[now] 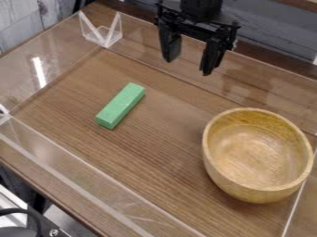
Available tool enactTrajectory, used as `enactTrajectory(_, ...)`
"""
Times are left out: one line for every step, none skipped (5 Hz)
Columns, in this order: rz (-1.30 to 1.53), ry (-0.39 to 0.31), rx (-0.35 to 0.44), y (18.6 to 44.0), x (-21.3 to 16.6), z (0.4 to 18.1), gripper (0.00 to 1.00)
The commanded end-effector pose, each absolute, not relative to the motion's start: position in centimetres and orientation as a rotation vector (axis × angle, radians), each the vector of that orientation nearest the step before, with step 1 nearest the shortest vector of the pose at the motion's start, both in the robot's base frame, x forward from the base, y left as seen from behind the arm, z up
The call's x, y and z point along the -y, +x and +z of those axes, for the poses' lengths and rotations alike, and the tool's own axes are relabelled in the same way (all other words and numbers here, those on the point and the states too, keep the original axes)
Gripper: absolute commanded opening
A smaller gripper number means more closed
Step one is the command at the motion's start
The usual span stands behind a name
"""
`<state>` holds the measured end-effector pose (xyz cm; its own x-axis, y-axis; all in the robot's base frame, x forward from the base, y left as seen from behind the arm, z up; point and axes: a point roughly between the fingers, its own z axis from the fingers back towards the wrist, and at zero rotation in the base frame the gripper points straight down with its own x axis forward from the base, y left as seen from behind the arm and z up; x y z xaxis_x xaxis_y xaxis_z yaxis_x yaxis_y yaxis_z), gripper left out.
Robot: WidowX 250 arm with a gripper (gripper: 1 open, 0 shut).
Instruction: Put the green block in the brown bowl
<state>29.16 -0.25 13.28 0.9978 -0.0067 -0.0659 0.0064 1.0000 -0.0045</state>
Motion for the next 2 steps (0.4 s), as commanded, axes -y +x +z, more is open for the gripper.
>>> enactTrajectory(-0.003,-0.001,-0.068,28.8,-1.3,12.5,1.00)
enactTrajectory(-0.008,0.006,-0.080,27.5,-3.7,10.5,1.00)
